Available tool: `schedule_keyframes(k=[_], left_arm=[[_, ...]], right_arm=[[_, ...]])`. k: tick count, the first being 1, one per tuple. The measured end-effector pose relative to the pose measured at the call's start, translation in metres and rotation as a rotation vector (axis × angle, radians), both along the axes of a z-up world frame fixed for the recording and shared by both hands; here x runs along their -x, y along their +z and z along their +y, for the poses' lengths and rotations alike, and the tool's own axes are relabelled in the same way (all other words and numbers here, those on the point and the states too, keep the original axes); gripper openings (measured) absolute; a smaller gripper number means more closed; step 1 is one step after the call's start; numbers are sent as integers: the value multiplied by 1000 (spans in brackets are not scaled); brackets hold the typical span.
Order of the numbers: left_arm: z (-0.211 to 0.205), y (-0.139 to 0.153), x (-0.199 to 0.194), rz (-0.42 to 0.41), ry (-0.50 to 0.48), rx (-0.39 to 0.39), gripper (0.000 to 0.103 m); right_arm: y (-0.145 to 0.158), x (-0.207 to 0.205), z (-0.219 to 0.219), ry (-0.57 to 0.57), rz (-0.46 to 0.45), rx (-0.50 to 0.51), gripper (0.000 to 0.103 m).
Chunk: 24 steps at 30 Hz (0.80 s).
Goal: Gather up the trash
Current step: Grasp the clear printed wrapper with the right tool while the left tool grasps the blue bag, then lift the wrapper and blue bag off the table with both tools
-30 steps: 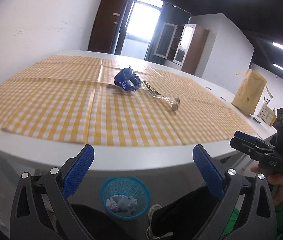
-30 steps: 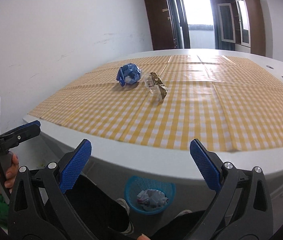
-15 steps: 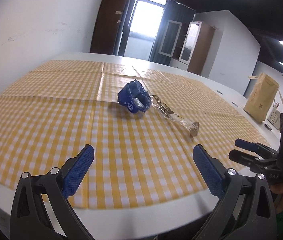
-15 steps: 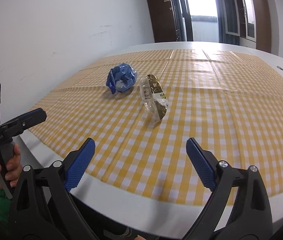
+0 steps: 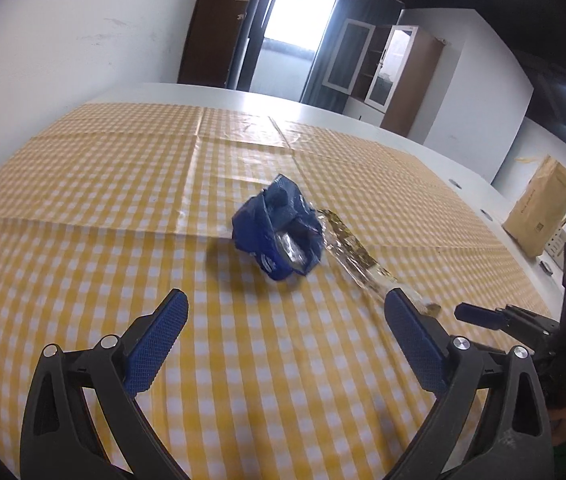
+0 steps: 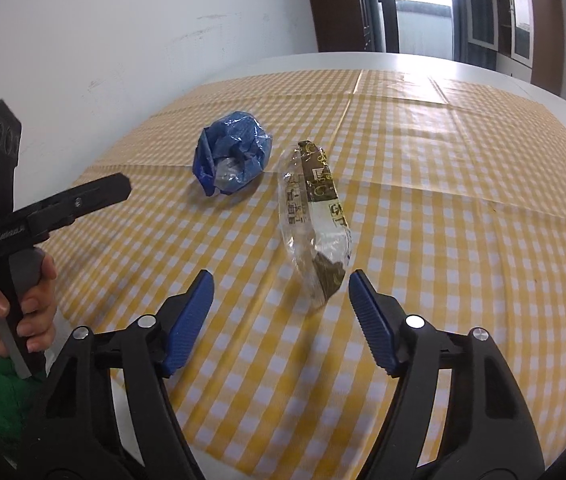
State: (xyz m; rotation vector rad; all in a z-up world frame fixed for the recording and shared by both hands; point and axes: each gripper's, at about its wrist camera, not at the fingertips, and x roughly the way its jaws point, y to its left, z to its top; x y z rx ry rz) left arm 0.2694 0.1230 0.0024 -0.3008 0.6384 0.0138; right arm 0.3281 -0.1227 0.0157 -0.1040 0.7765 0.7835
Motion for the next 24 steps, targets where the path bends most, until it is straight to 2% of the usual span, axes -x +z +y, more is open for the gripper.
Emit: schedule_keyframes(k=[5, 11, 13, 14, 15, 16, 18, 20, 24], left_arm=[[17, -10, -45, 74, 22, 54, 95], [24, -28, -86, 141, 31, 68, 89], [22, -34, -96, 158, 19, 52, 80], [20, -35, -100, 159, 9, 40, 69], [19, -36, -101, 161, 9, 34, 56], [19, -37, -102, 161, 8, 36, 53], [18, -36, -99, 151, 18, 34, 44], [18, -32, -90, 141, 36, 19, 41], [17, -13, -52, 75, 33, 78, 40]], right_arm=[[-6, -20, 12, -5, 38, 39, 57], [-12, -32, 18, -11, 61, 79, 39], [-14, -34, 18, -14, 66, 85, 28], [-15, -36, 22, -13, 69, 89, 27], [-16, -36, 21, -13, 72, 89, 16], [-16, -36, 22, -14, 74, 89, 11], [-15, -35, 14, -44, 68, 53, 7], [-13, -32, 11, -50, 67, 32, 7], [-3, -17, -2, -48, 51, -39, 6]])
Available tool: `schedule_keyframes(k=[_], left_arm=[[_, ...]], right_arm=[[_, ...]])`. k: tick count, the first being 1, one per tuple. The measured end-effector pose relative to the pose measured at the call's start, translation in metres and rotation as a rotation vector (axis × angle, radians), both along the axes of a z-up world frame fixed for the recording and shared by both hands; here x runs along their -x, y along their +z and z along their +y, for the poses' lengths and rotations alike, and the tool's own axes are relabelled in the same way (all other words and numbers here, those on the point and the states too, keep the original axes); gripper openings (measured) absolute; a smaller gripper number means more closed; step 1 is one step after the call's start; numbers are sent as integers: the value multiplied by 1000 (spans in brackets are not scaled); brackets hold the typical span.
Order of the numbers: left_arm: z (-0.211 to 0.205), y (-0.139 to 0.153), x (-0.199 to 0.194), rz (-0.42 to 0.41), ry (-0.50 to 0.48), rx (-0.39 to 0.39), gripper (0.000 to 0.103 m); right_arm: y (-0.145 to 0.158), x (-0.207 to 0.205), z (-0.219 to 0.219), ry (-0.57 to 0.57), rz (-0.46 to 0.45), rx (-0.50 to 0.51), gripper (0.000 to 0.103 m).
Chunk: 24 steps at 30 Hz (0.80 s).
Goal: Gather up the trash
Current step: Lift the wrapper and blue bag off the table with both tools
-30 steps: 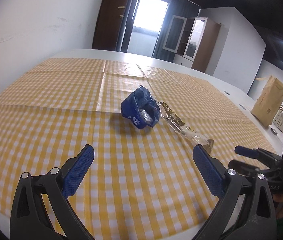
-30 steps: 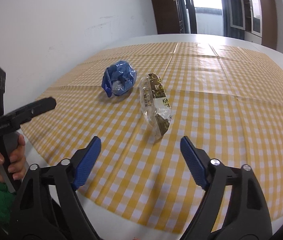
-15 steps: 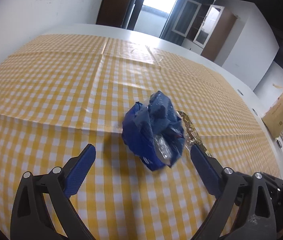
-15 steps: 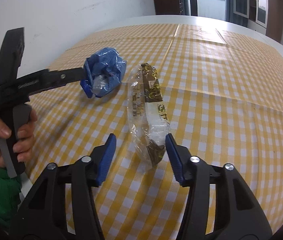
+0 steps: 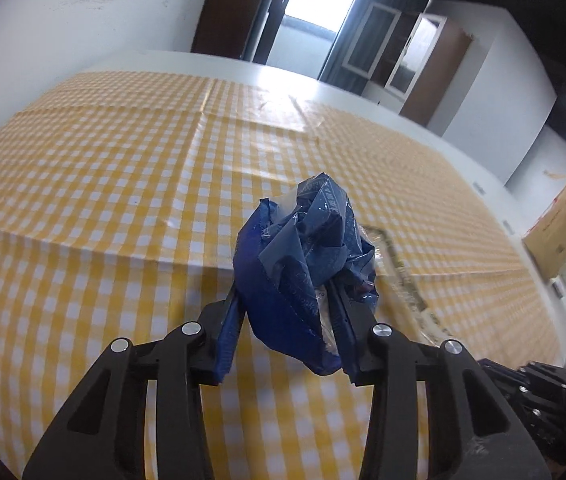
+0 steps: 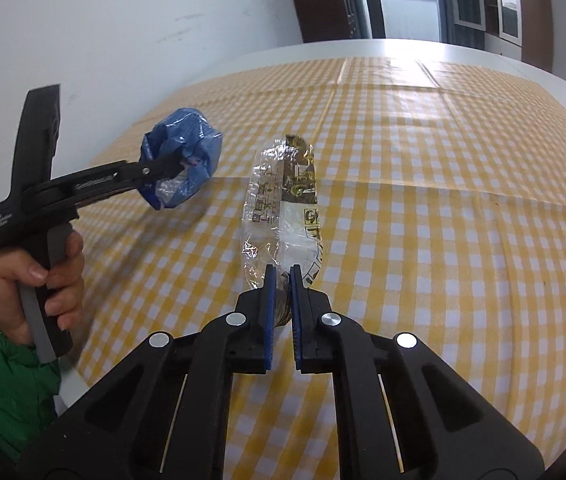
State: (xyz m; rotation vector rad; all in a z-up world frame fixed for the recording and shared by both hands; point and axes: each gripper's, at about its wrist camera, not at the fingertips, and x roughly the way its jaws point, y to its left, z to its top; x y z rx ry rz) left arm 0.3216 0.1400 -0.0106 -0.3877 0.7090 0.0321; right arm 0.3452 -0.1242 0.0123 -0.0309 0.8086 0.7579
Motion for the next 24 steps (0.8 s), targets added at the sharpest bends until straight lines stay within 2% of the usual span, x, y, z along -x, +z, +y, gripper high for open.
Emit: schedule_keyframes(k=[4, 8, 13, 24], left_arm=[[-12, 23, 53, -88, -7, 12, 40], [-31, 33, 105, -144, -22, 34, 40], [-56, 26, 157, -162, -54, 31, 40], [-82, 15, 224, -180, -74, 28, 40]], right_arm=[[11, 22, -15, 1, -25, -59, 6], [16, 51, -28, 5, -49, -91, 6], [17, 97, -46, 25, -84, -106, 6], [15, 183, -75, 74, -127, -135, 6]])
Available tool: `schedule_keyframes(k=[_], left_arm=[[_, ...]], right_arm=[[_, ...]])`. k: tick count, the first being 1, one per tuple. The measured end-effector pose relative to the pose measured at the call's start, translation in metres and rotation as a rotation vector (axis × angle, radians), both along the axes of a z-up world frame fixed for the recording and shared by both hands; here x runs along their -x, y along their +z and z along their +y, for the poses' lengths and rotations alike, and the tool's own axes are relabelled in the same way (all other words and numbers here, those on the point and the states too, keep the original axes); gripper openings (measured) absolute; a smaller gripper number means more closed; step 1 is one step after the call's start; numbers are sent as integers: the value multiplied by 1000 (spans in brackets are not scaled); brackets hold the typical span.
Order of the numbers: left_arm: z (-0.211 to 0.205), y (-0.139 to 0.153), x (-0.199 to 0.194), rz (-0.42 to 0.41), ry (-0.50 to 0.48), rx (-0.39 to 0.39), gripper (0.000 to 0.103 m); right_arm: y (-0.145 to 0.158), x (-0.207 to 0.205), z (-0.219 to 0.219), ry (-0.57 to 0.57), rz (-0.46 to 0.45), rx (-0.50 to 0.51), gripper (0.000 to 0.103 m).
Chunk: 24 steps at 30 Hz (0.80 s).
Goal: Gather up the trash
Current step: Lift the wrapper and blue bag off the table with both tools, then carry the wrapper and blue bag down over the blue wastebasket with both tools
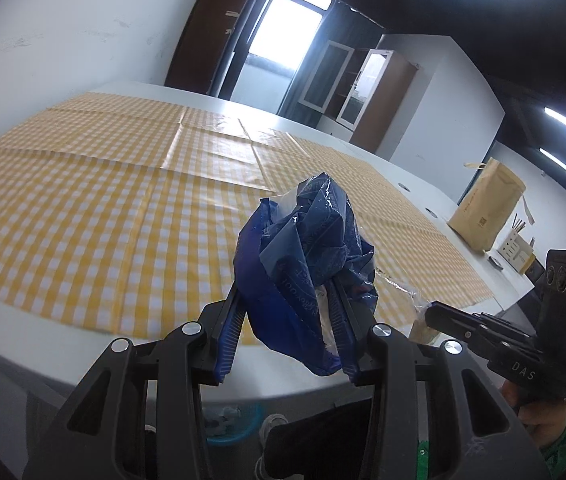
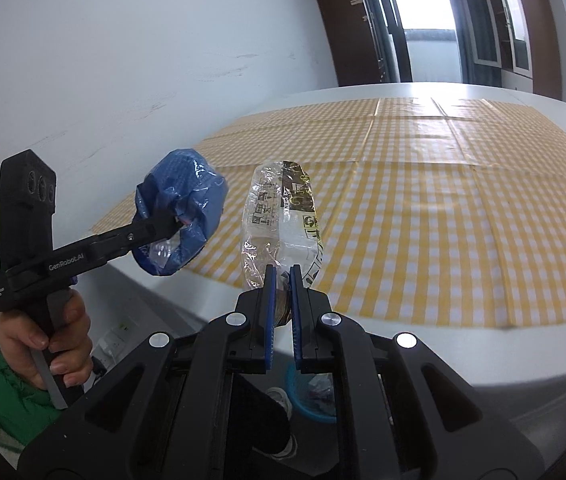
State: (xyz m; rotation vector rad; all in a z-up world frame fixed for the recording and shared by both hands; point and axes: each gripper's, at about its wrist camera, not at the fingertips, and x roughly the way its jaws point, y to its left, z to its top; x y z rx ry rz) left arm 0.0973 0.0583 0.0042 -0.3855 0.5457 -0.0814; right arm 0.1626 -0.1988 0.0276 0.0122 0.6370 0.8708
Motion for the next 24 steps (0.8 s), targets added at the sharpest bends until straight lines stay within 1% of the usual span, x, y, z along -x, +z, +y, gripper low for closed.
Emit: schedule_keyframes(k=[3, 7, 11, 19, 22, 24], left_arm=[[-7, 3, 19, -16, -6, -5, 40], [-17, 6, 49, -30, -11, -20, 40], [-25, 5, 77, -35, -16, -42, 40], [-28, -5, 126, -21, -12, -71, 40], [-30, -13, 136, -5, -23, -81, 40], [-31, -22, 138, 16, -31, -82, 40]], right_arm=[[-2, 24, -10, 14, -12, -4, 6], [-7, 44, -25, 39, -11, -14, 6], [-14, 73, -37, 83, -20, -4, 6], [-32, 128, -54, 146, -23, 63, 6], [-44, 144, -57, 175, -11, 95, 6], [-54, 147, -58, 187, 7, 112, 6]])
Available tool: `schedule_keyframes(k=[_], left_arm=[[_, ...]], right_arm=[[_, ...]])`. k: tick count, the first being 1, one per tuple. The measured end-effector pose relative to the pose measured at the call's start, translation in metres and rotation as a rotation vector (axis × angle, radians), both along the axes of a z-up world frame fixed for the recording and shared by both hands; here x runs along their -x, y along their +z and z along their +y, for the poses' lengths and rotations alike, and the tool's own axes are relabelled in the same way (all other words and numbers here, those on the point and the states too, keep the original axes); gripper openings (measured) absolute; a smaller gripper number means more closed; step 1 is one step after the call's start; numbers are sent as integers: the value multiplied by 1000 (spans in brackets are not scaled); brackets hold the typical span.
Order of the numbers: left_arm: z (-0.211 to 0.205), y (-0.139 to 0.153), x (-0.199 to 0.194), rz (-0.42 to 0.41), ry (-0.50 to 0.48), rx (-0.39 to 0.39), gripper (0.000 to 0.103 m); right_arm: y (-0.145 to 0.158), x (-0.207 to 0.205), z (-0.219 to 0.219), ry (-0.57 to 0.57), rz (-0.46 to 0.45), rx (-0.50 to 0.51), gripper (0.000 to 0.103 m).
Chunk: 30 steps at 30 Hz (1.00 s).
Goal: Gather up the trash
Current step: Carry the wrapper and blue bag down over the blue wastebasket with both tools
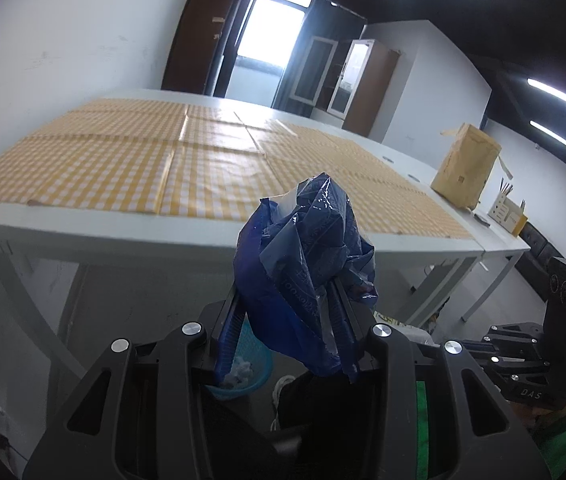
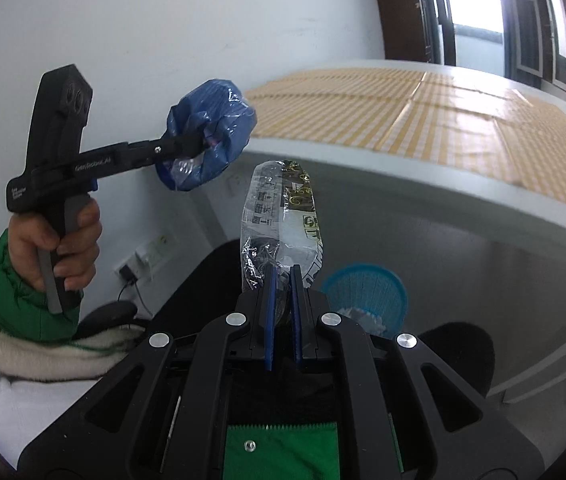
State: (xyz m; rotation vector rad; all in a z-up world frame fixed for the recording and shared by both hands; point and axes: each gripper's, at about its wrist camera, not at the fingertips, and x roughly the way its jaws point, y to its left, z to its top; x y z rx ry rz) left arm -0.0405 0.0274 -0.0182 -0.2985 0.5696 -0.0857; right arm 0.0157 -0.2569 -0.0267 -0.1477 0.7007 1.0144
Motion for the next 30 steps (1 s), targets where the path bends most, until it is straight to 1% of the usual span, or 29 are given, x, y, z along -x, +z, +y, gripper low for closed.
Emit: schedule_keyframes(k=[5, 9, 12, 14, 18, 22, 24, 28, 30], left_arm=[[-6, -31, -12, 66, -20, 1, 40], [-3, -52, -26, 107, -18, 12, 40], [1, -75, -42, 155, -9, 20, 40], [2, -92, -51, 185, -6, 21, 40], [3, -124, -72, 249, -2, 12, 40], [10, -155, -97, 318, 11, 20, 40], [11, -166, -108, 342, 18, 11, 40], [16, -189, -133, 409, 20, 51, 40], [19, -197, -147, 432, 25, 56, 40]], right_arm=[[-23, -6, 5, -19, 44, 34, 6], [-43, -23, 16, -32, 81, 62, 6], [-62, -42, 22, -55, 119, 81, 6], [-79, -61, 29, -88, 153, 101, 6], [-115, -92, 44, -114, 228, 131, 6], [-145, -115, 56, -133, 272, 170, 6], [-159, -128, 63, -141, 300, 189, 6], [-190, -149, 70, -168, 351, 227, 6], [-204, -158, 77, -178, 381, 241, 6]])
